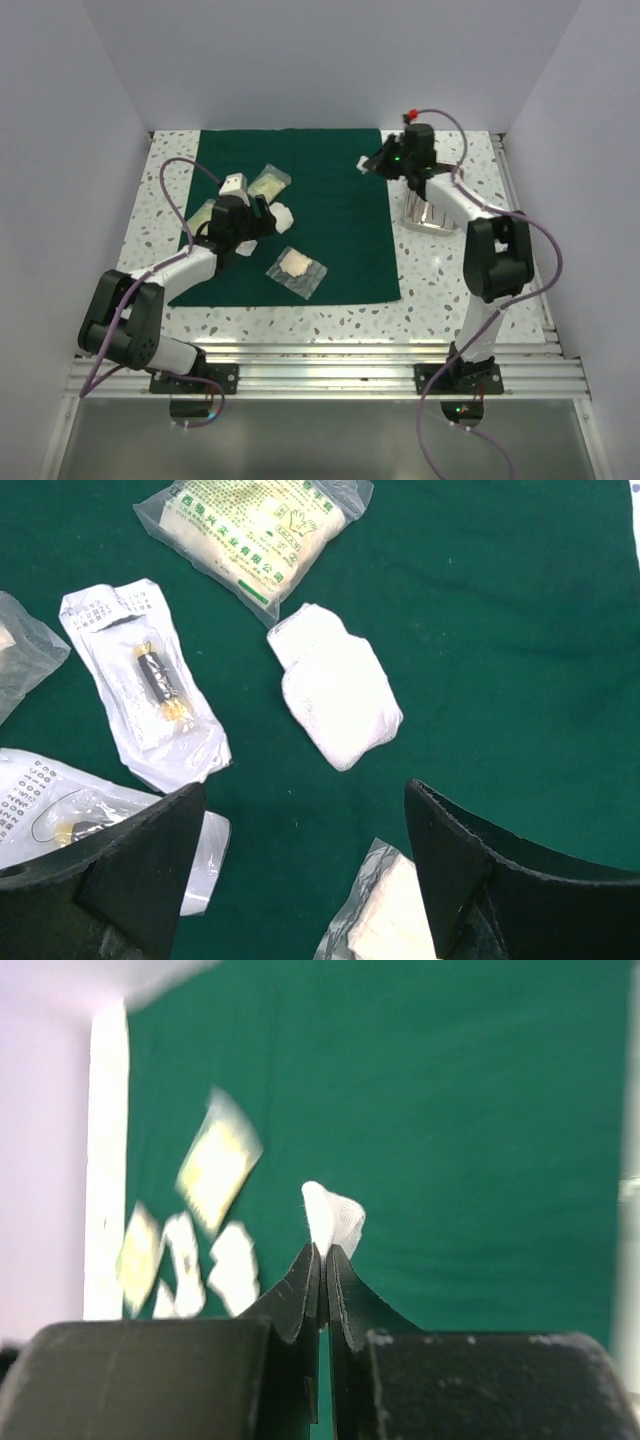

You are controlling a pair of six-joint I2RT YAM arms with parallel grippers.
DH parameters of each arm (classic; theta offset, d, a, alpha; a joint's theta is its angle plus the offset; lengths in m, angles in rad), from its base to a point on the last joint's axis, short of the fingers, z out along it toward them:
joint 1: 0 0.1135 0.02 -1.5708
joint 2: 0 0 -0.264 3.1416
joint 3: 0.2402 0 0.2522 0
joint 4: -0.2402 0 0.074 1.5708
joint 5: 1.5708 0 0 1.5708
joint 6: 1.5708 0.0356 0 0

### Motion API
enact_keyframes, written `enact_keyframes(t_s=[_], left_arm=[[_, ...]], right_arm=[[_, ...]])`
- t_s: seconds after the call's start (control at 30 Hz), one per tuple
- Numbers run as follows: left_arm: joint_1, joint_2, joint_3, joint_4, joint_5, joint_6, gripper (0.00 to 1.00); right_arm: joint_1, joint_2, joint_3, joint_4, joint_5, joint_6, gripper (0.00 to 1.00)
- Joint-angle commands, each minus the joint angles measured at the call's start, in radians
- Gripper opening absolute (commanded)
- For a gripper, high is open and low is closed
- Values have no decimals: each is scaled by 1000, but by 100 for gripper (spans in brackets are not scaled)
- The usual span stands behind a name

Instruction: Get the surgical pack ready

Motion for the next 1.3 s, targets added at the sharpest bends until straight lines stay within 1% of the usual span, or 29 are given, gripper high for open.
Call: enact_keyframes(t_s=[0.0, 0.1, 0.2, 0.3, 0.47, 0.53, 0.57, 0.63, 0.67, 0.77, 0.83, 0.93, 1.07, 1.13, 1.27], left_arm=[[-5, 0, 8, 55, 14, 11, 84], [-7, 5, 12, 52, 11, 11, 84], [-7, 8, 18, 49, 6, 11, 84], [-7, 25, 30, 47, 2, 11, 85], [-5, 106, 87, 17, 0, 8, 85], [-5, 136, 116, 3, 8, 6, 84], [-5, 147, 126, -3, 9, 6, 84], [-5, 176, 162, -26, 9, 8, 82], [-5, 186, 173, -38, 8, 9, 82], [-5, 215, 199, -43, 17, 9, 76], [-5, 242, 216, -46, 28, 5, 71], [-5, 293, 254, -65, 41, -3, 68], [-5, 344, 303, -88, 46, -7, 65], [-7, 370, 318, -103, 41, -7, 62], [-7, 411, 349, -114, 35, -3, 60]], right_arm=[[-147, -99, -42, -65, 37, -52, 0], [-228, -107, -42, -115, 74, -90, 0], [-276, -69, -15, -160, 123, -122, 0], [-299, -6, 30, -190, 146, -142, 0], [-304, 77, 99, -197, 146, -139, 0], [-304, 117, 137, -215, 166, -139, 2], [-304, 129, 151, -224, 175, -139, 4], [-305, 157, 175, -235, 191, -144, 11], [-305, 162, 182, -241, 195, -145, 26], [-305, 152, 179, -237, 203, -150, 40], [-305, 123, 162, -226, 212, -155, 46], [-305, 93, 150, -227, 220, -165, 49], [-305, -4, 111, -207, 221, -167, 49], [-305, -36, 82, -189, 209, -164, 49], [-304, -107, 45, -172, 186, -155, 49]])
